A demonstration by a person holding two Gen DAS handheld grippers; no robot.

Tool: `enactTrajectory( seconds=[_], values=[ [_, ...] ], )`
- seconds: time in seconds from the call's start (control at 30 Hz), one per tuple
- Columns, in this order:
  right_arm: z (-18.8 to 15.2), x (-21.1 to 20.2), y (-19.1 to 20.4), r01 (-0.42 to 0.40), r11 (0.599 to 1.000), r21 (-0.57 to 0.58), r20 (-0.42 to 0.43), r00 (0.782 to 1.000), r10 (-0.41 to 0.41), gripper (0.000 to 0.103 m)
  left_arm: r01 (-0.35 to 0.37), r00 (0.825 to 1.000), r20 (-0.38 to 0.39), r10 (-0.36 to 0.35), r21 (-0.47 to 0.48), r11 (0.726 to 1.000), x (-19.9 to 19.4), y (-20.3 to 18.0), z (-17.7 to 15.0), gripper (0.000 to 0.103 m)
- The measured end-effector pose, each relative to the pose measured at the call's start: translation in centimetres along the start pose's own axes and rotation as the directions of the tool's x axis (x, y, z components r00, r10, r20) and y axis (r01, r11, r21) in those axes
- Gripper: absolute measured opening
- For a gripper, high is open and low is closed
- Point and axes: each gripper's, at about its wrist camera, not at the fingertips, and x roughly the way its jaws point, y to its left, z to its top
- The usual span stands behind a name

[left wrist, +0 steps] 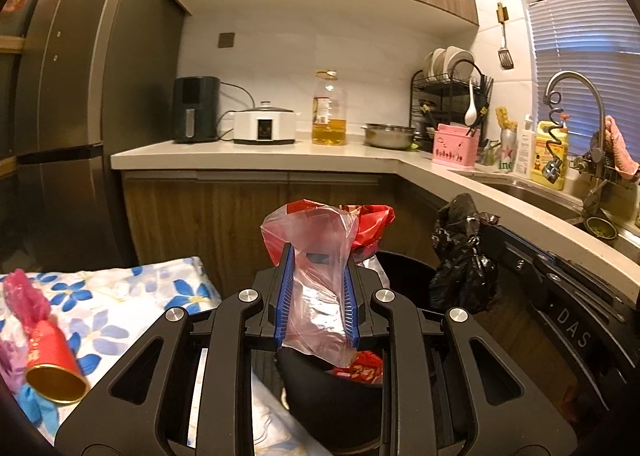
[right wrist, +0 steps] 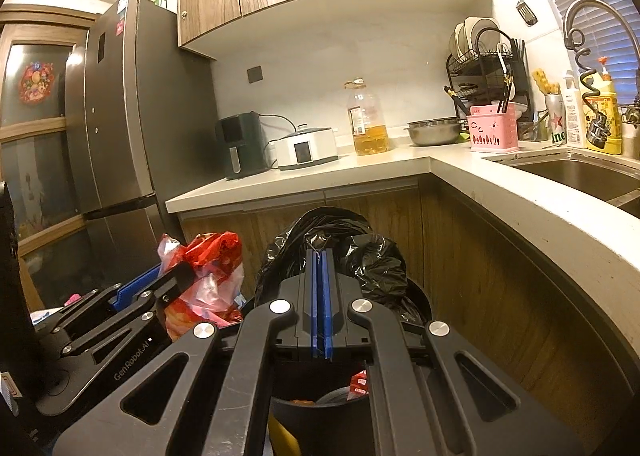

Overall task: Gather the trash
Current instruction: 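Carry both bags over the black bin and open both tools to drop them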

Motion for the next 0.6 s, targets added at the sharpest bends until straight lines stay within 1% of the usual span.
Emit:
enactTrajectory(
  seconds=[0.13,0.33,0.47,0.6],
  values=[
    [-0.1,0.6,-0.2,-0.001,1.0,0.0,-0.006,1.0,0.001,0.003,0.023,1.0,-0.004,-0.023,0.008,1.0,0.9,-0.3,-0.3,0.022],
    [-0.2,1.4,-0.6,0.001,1.0,0.005,-0.021,1.0,0.0,0.003,0.031,0.999,-0.02,-0.03,0.015,0.999,2.2,-0.6,-0.6,0.023],
    [-0.1,1.9,-0.8,0.0,1.0,0.013,-0.031,1.0,0.0,0.004,0.039,0.998,-0.04,-0.039,0.012,0.999,2.9,-0.6,-0.8,0.028],
    [-0.1,2.4,-1.0,0.004,1.0,0.011,-0.043,0.999,-0.003,0.004,0.031,0.998,-0.054,-0.03,0.021,0.999,3.4,-0.7,-1.1,0.033]
  ],
)
